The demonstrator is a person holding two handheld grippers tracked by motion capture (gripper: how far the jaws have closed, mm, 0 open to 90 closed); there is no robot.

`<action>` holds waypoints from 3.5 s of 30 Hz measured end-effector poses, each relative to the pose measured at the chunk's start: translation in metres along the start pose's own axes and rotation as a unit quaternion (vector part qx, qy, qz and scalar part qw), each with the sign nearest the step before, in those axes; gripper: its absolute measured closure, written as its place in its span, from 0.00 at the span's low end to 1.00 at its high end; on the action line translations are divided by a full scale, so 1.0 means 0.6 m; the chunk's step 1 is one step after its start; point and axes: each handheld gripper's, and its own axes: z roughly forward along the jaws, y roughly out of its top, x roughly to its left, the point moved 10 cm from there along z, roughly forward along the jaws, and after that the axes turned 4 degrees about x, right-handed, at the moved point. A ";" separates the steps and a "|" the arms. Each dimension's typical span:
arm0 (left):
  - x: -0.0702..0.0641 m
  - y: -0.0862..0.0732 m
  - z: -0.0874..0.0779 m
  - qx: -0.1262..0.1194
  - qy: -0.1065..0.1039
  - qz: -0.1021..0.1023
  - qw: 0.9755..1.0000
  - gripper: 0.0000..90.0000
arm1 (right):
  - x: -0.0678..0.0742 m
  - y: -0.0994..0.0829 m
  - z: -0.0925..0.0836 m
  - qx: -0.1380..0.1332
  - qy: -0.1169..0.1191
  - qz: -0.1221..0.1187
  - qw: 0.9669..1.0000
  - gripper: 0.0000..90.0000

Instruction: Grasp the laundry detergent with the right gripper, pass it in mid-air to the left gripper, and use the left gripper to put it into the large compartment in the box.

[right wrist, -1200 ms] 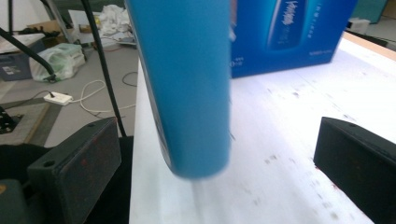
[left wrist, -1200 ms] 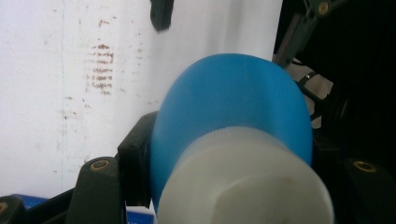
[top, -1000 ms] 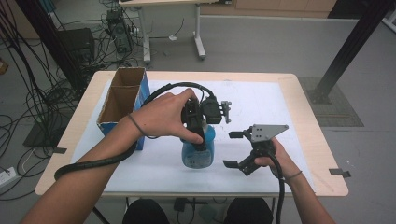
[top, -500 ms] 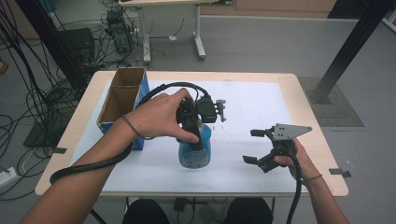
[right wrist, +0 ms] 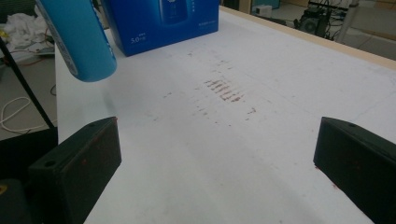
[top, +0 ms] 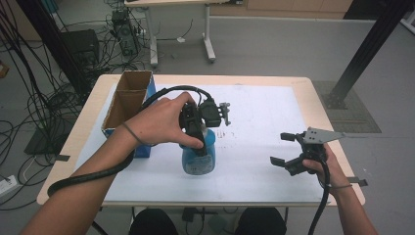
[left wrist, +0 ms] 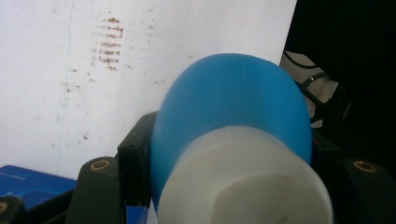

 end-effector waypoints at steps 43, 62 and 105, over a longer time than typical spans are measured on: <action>0.055 0.052 -0.088 0.013 0.017 -0.289 0.957 0.41 | -0.008 0.003 -0.006 -0.001 -0.024 0.009 1.000 0.01; 0.103 0.041 -0.125 -0.005 0.019 -0.362 0.932 0.41 | -0.006 0.022 -0.009 -0.005 -0.037 0.006 0.999 0.02; 0.253 -0.190 -0.247 -0.040 0.015 -0.601 0.798 0.41 | -0.012 0.017 -0.040 -0.014 -0.059 0.015 0.998 0.02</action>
